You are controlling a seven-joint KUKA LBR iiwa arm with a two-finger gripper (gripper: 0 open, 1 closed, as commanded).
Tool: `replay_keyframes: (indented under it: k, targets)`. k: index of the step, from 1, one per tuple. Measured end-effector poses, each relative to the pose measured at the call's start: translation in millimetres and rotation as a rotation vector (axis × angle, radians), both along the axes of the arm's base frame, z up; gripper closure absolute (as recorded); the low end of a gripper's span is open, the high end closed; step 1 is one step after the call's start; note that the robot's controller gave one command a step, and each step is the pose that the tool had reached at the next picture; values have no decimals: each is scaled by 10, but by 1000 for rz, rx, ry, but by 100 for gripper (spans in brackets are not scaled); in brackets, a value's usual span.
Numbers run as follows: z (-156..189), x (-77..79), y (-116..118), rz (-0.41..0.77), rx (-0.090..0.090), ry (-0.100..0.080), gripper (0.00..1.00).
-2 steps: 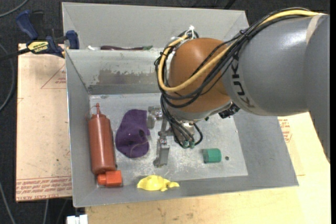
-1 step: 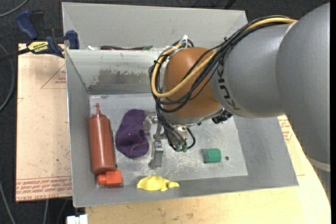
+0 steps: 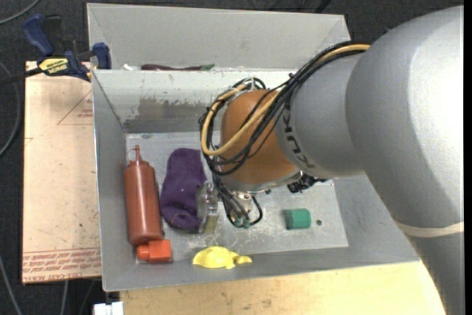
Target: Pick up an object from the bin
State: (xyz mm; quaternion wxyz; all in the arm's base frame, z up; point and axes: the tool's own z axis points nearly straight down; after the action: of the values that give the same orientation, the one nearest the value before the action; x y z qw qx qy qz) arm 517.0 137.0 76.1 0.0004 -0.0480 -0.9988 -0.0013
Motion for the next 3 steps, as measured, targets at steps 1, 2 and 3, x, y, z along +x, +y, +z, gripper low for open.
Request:
replay_keyframes:
  k: [1, 2, 3]
  targets:
    - [0, 0, 0, 0, 0, 0, 100]
    - [224, 33, -27, 6, 0, 1, 100]
    - [400, 176, 1, 23, 1, -2, 100]
